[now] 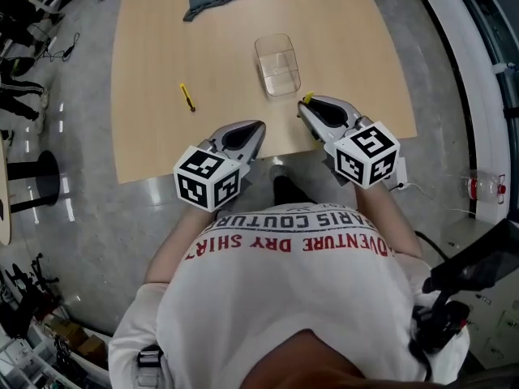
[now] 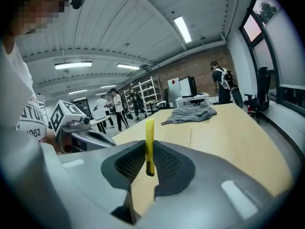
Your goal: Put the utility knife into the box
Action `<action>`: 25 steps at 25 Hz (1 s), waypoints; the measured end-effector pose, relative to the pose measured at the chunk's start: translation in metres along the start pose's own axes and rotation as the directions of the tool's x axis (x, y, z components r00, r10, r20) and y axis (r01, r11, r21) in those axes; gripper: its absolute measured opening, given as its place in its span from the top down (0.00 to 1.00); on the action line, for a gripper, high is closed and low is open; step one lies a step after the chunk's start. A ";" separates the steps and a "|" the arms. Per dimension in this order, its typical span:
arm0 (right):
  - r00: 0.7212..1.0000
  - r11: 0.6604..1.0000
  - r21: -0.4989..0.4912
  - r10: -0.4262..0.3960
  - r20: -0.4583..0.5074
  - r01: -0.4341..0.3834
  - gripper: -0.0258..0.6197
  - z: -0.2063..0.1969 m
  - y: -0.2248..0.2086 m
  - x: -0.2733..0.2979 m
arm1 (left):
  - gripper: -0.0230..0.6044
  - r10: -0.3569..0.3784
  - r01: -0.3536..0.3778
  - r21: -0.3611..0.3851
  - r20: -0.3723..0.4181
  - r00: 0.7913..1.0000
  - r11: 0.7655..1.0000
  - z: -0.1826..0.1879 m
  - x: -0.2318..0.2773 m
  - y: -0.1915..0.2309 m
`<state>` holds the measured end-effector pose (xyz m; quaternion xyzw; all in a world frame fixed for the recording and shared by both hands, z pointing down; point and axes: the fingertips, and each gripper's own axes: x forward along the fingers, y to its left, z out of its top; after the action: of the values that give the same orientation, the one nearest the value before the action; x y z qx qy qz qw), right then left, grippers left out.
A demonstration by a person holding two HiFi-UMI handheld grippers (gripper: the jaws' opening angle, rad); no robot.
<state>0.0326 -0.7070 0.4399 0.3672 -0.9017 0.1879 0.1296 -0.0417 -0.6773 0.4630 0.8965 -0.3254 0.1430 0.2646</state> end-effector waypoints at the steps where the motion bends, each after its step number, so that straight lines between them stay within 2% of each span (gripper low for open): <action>1: 1.000 1.000 -0.007 -0.001 0.006 0.001 0.89 0.005 0.001 0.003 | 0.96 0.002 -0.002 -0.002 0.001 1.000 1.000 0.000 -0.002 0.000; 7: 0.999 0.998 -0.050 -0.047 0.007 0.047 0.89 0.015 -0.017 0.033 | 0.96 0.024 -0.024 -0.016 0.003 1.000 1.000 0.001 -0.011 0.004; 14: 0.990 0.994 -0.022 -0.106 -0.097 0.104 0.89 -0.043 -0.075 0.113 | 0.96 0.049 -0.049 -0.050 -0.012 0.999 0.998 -0.012 0.017 0.045; 22: 0.974 0.990 0.015 -0.133 -0.182 0.138 0.89 -0.075 -0.083 0.128 | 0.96 0.060 -0.061 -0.068 -0.026 0.998 0.996 -0.019 0.010 0.046; 25: 0.971 0.990 0.018 -0.136 -0.194 0.143 0.89 -0.079 -0.085 0.131 | 0.96 0.062 -0.063 -0.054 -0.028 0.998 0.997 -0.019 0.010 0.045</action>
<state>0.0090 -0.8091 0.5801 0.4118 -0.8538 0.2275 0.2230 -0.0651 -0.7007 0.4997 0.8763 -0.3536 0.1542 0.2887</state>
